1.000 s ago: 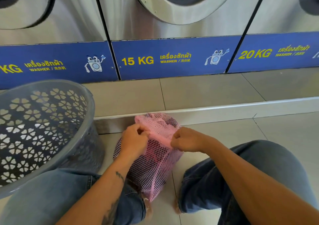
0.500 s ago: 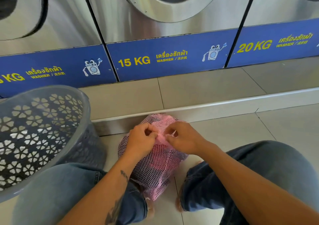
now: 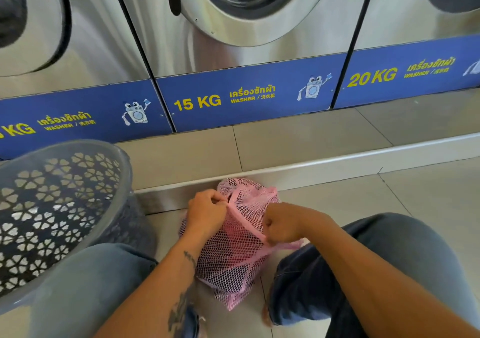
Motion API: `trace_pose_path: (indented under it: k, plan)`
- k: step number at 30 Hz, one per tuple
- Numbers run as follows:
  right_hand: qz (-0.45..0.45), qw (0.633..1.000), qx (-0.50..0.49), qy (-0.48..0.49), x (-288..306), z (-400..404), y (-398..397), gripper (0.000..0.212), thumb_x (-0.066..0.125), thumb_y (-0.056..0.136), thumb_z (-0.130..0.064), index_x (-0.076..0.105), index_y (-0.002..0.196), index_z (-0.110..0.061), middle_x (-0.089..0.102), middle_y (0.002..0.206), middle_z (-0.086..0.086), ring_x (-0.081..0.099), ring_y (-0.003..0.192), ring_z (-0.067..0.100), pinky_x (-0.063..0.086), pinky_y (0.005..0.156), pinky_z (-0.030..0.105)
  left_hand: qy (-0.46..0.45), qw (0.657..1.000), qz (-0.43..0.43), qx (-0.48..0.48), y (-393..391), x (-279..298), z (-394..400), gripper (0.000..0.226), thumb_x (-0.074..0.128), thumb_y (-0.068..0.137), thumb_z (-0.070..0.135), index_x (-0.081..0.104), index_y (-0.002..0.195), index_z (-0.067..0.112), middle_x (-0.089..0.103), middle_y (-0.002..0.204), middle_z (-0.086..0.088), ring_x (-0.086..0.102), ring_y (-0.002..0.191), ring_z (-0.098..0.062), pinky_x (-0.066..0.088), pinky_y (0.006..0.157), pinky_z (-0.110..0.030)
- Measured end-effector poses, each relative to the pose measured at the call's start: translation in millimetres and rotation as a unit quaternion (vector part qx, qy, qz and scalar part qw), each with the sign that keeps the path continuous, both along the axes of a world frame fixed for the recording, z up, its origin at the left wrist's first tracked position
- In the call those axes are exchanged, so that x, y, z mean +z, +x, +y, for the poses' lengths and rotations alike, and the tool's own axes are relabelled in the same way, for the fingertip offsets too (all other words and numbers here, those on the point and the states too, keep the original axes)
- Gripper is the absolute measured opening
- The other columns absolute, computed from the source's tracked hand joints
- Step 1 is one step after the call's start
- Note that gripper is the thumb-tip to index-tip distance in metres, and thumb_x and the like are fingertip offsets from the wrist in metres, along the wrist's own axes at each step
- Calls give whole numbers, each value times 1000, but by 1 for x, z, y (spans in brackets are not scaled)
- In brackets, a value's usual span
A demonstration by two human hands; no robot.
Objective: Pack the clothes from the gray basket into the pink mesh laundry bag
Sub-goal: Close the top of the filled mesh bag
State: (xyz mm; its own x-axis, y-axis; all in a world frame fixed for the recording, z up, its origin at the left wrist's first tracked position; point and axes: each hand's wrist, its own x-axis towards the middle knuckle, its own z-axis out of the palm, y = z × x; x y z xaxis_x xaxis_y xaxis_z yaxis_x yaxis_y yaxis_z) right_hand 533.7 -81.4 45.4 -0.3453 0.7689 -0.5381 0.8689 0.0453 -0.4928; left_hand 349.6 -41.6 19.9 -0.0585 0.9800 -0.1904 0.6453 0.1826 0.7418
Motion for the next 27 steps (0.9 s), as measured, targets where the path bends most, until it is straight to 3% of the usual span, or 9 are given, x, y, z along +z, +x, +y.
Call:
trace_pose_path:
  k: [2,4,7,13,17,20,22,27]
  plan:
    - [-18,1000,-20,-15,-7,-1,12,17,67,82,-15,66,65,-13,65,73,3,58,67,17,48,67,25,-8,1000,-18,-20,-1,-2,1,14,69,87,13,73,81,25,72,87,9,67,85,-11,53,72,-24]
    - [8,998,-58,-6,-12,-1,15,12,68,82,-17,75,86,-9,73,90,4,66,83,18,53,74,27,-15,998,-42,-33,-2,-3,-1,13,70,88,14,73,81,25,72,87,9,67,84,-8,46,66,-17]
    - [86,988,-111,65,-16,2,4,18,65,89,-24,76,100,-14,67,85,-12,57,74,1,42,66,18,-33,996,-71,-38,-7,-7,-5,11,72,87,12,75,82,22,74,87,6,69,82,-10,48,65,-16]
    - [193,961,-183,72,-35,9,-37,26,60,93,-33,75,82,-16,63,65,-4,52,57,11,44,59,30,-40,989,-138,-44,-17,-8,-11,11,73,85,4,76,82,15,76,78,0,71,70,-9,54,65,-19]
    - [191,954,-206,102,-45,7,-60,29,61,94,-26,71,81,-3,58,65,3,49,57,12,38,54,25,-39,990,-136,-27,-23,-8,-11,11,70,86,2,77,87,11,77,83,-4,72,75,-11,55,65,-16]
    - [177,968,-163,71,-41,8,-60,28,61,91,-23,66,73,-2,55,64,4,47,58,14,39,54,27,-26,996,-86,-28,-27,-10,-12,10,70,87,7,77,88,15,76,85,3,71,79,-8,51,67,-11]
    - [148,985,-86,20,-36,8,-54,25,61,90,-20,60,67,-9,52,64,4,47,59,17,41,58,31,-23,997,-74,-14,-28,-13,-12,12,71,87,11,77,84,21,75,85,7,70,82,-7,55,74,-19]
    - [38,996,44,-61,-29,2,-40,23,63,89,-21,65,79,0,54,71,7,49,66,20,41,63,33,-17,998,-61,23,-31,-15,-10,13,69,89,17,74,81,26,71,92,14,63,90,-4,48,78,-24]
